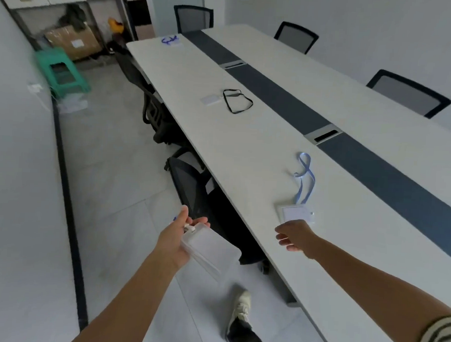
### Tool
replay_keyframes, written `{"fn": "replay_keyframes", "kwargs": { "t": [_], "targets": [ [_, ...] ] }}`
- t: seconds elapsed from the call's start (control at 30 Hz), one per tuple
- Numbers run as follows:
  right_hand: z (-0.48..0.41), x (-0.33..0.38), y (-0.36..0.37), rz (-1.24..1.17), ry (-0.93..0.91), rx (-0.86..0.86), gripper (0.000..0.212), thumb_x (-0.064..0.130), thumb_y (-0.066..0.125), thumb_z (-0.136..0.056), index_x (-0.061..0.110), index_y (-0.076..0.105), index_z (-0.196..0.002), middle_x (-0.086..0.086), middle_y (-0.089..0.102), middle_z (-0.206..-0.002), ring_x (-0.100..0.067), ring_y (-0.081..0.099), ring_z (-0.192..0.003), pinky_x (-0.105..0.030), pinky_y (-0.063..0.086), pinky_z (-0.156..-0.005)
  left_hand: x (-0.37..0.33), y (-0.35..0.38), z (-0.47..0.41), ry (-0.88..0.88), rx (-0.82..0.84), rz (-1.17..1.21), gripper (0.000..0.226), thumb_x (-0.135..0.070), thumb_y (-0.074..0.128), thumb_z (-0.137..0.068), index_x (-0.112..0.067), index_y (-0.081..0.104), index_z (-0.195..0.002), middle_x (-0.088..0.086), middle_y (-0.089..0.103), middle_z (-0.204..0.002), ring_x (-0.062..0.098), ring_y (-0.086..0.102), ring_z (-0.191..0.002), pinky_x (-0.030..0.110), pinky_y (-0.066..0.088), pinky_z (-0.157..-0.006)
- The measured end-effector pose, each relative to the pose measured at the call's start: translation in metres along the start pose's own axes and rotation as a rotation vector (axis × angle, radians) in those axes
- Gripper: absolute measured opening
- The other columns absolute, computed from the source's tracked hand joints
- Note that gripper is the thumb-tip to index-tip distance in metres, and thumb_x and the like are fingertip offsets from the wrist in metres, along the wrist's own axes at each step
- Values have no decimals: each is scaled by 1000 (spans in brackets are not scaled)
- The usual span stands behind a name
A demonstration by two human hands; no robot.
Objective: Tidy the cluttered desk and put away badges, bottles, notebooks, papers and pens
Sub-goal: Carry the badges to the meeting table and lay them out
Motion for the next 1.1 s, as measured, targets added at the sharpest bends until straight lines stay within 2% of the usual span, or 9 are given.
{"fn": "replay_keyframes", "kwargs": {
  "t": [0.07, 0.2, 0.33, 0.53, 0.67, 0.77, 0.87, 0.97, 1.1],
  "targets": [
    [-34, -6, -20, 156, -13, -143, 23, 16, 68, -87, -2, 66, -101, -9, 64, -80, -21, 59, -65, -25, 44, -59, -6, 10, -14, -20, -7, -8, 39, -37, 61, -92, -12, 43, -67, 15, 71, -80, 27, 68, -84, 43, 54, -75],
    [-89, -9, -46, 424, 0, -385, 57, 39, 67, -86, 11, 49, -133, -13, 58, -124, -33, 59, -108, -35, 49, -86, -25, 20, -49, -56, -18, -72, 40, -39, 61, -92, -13, 43, -66, 12, 70, -72, 25, 67, -78, 43, 53, -73],
    [-129, -15, -55, 78, 290, -443, 80, 55, 75, -74, 2, 44, -125, -17, 62, -102, -35, 63, -80, -47, 59, -78, -48, 21, -81, -71, -52, -117, 39, -39, 61, -91, -14, 43, -66, 11, 69, -75, 25, 68, -75, 43, 54, -74],
    [-143, 13, -45, 29, 266, -494, 68, 26, 83, -67, 8, 46, -121, -16, 61, -101, -36, 63, -87, -46, 58, -78, -68, 20, -109, -83, -78, -127, 40, -39, 60, -92, -14, 43, -65, 11, 69, -74, 26, 68, -78, 42, 53, -75],
    [-144, 65, -23, -29, 99, -571, 70, 9, 60, -84, 24, 29, -146, -17, 57, -123, -42, 59, -105, -50, 55, -86, -92, 17, -121, -83, -67, -132, 40, -38, 61, -92, -14, 44, -64, 11, 69, -76, 27, 67, -85, 44, 53, -79],
    [-135, 125, 7, 40, -113, -528, 75, 6, 48, -86, 33, 22, -151, -8, 62, -107, -35, 62, -93, -45, 55, -79, -114, 10, -130, -84, -33, -126, 41, -37, 59, -92, -14, 43, -63, 11, 68, -77, 26, 67, -84, 45, 53, -82],
    [-122, 185, 49, 0, -247, -424, 71, 0, 51, -83, 26, 35, -147, -4, 67, -97, -27, 62, -83, -35, 53, -69, -142, -5, -138, -98, 26, -138, 41, -39, 59, -92, -14, 44, -63, 11, 67, -76, 25, 69, -76, 43, 53, -77],
    [-97, 243, 100, -121, -320, -297, 47, -4, 62, -84, 11, 61, -129, -3, 66, -99, -17, 59, -75, -18, 45, -55, -178, -27, -138, -82, 56, -159, 40, -36, 59, -93, -13, 45, -64, 14, 67, -79, 28, 68, -79, 42, 54, -74],
    [-53, 316, 174, -189, -461, -128, 23, -1, 64, -87, 7, 70, -107, -4, 65, -92, -16, 58, -75, -21, 44, -61, -235, -59, -136, -52, 115, -213, 36, -34, 58, -94, -11, 49, -68, 12, 68, -72, 27, 67, -75, 39, 55, -70]
  ]
}}
Point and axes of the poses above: each hand's wrist, its own z-axis away from the middle knuckle, its own y-axis out of the palm, x = y × z, the point moved 4 cm from there along -z, towards the middle knuckle
